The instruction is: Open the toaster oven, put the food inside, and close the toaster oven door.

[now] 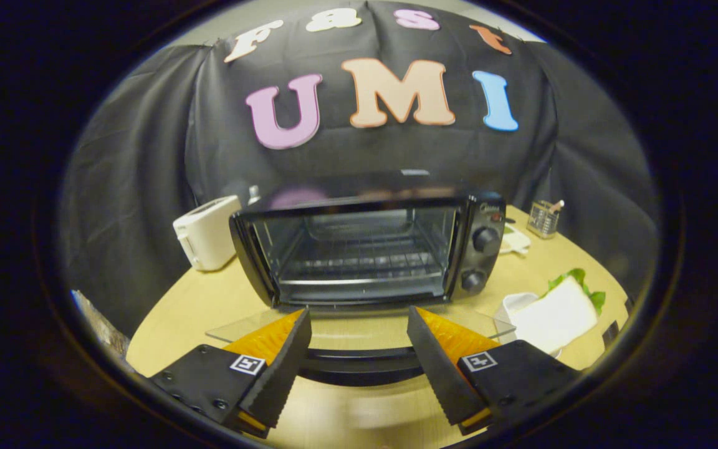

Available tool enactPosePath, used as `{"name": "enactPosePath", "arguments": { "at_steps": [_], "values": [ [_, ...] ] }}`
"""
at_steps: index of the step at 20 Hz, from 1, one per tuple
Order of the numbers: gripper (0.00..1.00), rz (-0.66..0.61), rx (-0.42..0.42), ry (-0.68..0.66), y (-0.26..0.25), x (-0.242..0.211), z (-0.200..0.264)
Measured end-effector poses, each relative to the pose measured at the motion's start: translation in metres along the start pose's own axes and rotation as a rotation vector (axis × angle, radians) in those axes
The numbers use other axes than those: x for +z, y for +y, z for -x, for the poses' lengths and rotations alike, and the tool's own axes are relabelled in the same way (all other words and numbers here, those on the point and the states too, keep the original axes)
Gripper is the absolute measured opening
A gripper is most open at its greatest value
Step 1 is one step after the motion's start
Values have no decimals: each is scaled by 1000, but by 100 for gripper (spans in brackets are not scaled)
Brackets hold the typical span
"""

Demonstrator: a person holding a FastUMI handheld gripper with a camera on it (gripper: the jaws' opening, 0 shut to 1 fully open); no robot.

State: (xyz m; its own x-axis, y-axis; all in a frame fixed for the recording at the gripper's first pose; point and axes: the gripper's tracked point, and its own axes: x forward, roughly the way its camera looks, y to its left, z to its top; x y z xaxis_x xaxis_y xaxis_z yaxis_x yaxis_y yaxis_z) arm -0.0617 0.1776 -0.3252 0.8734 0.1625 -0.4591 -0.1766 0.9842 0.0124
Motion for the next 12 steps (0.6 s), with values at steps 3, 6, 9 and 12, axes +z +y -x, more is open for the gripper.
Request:
{"name": "enactPosePath", "arguments": {
  "at_steps": [3, 6, 9, 12],
  "values": [
    [98, 11, 5, 47, -2, -17, -3],
    [98, 1, 11, 60, -3, -22, -4],
    [98, 2, 11, 69, -4, -27, -7],
    [98, 14, 12, 84, -4, -33, -9]
  ]
}}
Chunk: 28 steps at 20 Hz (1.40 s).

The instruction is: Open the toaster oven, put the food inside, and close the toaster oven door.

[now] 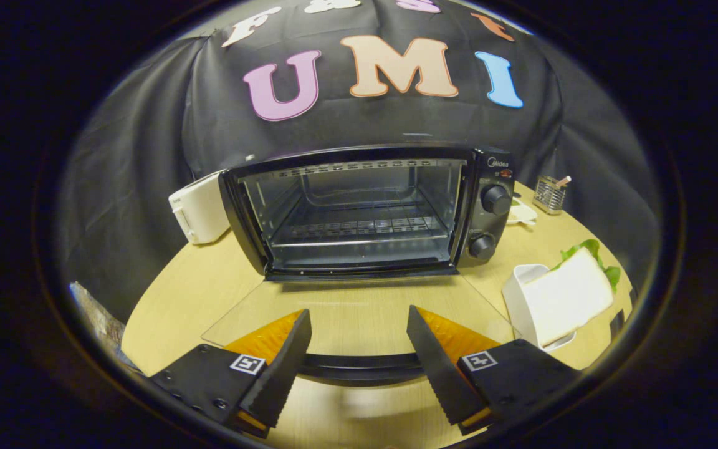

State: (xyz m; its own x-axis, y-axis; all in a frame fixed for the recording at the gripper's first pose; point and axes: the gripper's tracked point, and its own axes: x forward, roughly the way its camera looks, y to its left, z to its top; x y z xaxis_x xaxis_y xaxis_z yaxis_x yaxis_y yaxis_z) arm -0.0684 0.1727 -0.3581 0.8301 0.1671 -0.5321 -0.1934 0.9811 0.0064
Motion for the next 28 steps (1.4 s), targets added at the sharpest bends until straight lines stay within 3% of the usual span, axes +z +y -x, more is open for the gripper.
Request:
{"name": "enactPosePath", "arguments": {
  "at_steps": [6, 11, 15, 23, 28],
  "values": [
    [99, -30, 8, 104, -4, -37, -9],
    [98, 34, 41, 57, -5, -33, -12],
    [98, 12, 78, 87, -13, -22, 0],
    [97, -79, -1, 106, -130, 58, 55],
    [96, -87, -109, 123, -217, 72, 66]
  ]
}}
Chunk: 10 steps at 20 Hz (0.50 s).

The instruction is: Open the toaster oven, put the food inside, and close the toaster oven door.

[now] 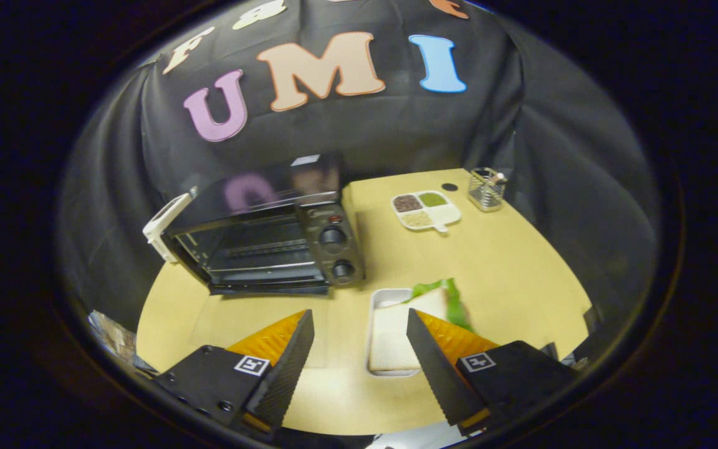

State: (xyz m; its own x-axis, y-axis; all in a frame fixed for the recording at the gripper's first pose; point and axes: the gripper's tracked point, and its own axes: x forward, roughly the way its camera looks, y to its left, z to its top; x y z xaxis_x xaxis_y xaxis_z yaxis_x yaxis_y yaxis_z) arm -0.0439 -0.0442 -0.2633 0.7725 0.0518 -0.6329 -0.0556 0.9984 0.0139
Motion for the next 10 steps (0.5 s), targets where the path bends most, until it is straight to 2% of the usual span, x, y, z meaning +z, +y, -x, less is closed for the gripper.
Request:
{"name": "enactPosePath", "arguments": {
  "at_steps": [5, 10],
  "values": [
    [95, -25, -9, 68, -51, -10, -9],
    [95, -62, 41, 152, -77, -34, -33]
  ]
}}
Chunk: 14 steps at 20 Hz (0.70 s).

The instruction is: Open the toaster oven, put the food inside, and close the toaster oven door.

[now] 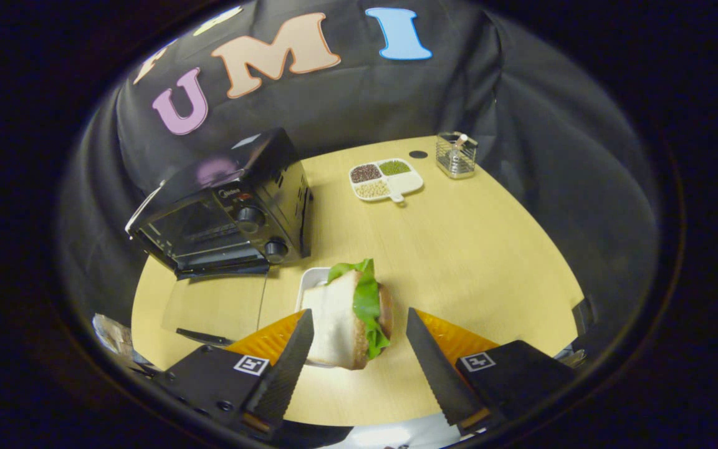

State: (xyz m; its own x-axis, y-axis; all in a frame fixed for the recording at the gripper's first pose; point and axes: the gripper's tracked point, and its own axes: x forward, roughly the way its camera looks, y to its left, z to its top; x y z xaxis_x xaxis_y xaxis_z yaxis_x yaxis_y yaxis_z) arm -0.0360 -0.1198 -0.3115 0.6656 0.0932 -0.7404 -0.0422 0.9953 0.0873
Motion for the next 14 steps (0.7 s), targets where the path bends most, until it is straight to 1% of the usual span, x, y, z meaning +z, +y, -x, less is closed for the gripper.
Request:
{"name": "enactPosePath", "arguments": {
  "at_steps": [5, 6, 8, 10, 13, 14],
  "values": [
    [94, -44, 85, 49, -1, -14, -19],
    [91, -53, 106, 58, 1, -18, -23],
    [76, -79, 152, 96, 10, -27, -25],
    [61, -125, 196, 98, 16, -28, -29],
    [37, -292, 244, 68, 26, -8, -28],
    [33, -330, 229, 54, 21, -5, -21]
  ]
}}
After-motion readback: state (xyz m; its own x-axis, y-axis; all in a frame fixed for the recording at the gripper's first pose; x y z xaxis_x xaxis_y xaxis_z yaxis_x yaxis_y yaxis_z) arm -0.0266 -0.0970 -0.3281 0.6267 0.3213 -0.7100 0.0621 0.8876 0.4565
